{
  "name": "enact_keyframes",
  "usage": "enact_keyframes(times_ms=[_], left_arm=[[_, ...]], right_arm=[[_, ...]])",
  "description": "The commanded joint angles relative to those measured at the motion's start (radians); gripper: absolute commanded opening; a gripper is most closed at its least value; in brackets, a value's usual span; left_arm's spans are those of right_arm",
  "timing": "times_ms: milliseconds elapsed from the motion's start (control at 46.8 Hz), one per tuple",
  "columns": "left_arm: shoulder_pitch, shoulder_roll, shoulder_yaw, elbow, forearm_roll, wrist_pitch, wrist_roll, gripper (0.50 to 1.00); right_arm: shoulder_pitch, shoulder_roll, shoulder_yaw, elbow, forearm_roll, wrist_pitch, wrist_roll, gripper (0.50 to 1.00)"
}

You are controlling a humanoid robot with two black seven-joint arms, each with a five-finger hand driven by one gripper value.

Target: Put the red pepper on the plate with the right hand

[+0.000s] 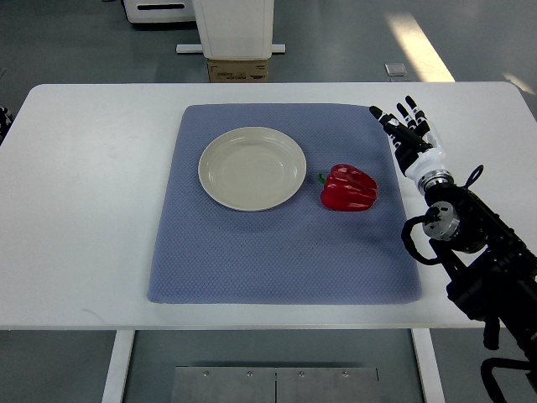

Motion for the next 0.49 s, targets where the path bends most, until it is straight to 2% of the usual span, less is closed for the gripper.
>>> enact_keyframes(times_ms=[0,470], left_arm=[[0.000,0.000,0.000,0.000,0.000,0.000,0.000,1.000],[0.000,0.000,0.000,0.000,0.000,0.000,0.000,1.000]], right_arm=[[0.001,0.000,0.000,0.000,0.000,0.000,0.000,1.000],[0.003,0.000,0.000,0.000,0.000,0.000,0.000,1.000]])
